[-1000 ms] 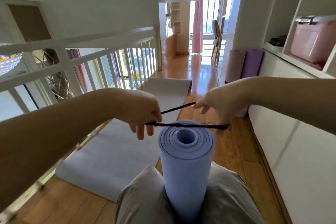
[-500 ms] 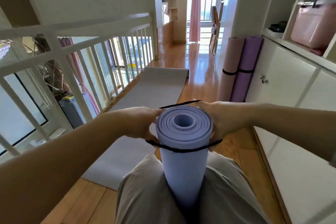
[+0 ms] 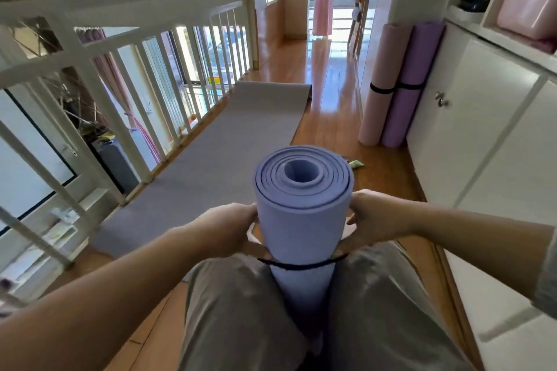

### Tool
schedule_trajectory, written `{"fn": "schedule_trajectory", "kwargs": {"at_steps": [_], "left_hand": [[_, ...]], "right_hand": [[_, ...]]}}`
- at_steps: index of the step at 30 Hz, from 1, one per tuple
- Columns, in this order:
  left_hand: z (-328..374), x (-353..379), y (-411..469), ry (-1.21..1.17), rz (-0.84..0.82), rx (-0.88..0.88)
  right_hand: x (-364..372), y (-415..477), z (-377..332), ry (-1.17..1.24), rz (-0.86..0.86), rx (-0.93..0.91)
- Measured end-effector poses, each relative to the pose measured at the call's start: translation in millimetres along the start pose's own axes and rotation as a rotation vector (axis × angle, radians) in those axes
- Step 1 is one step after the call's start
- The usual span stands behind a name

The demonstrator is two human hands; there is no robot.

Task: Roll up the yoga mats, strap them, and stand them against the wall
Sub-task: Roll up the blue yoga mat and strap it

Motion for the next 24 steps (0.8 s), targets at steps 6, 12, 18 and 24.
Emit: {"fn": "schedule_trajectory", "kwargs": {"at_steps": [6, 12, 18, 24], "left_hand": [[-2.4, -20.4, 26.9, 0.153, 0.086, -0.138], [4.5, -60.6, 59.0, 0.111, 0.226, -0.141], [-1.7, -59.8, 109.8, 0.078, 0.299, -0.106], [-26.0, -51.4, 171.9, 0.032, 0.262, -0.102]], "right_hand": [[-25.1, 5.3, -4.4, -0.214, 0.109, -0.032], [-67.1, 21.2, 15.8, -0.318, 0.211, 0.009], [-79.6, 43.4, 61.2, -0.258, 0.289, 0.067], [-82.0, 76.5, 106.6, -0.049, 0.332, 0.098]]}}
Point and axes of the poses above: each hand's wrist, its own y-axis towards the middle knuckle, its own x-axis out of the palm, z = x × y, the point moved 5 cm from there along y, towards the middle knuckle, and after that the axes turned 10 degrees about -x, right-handed, at the moved point
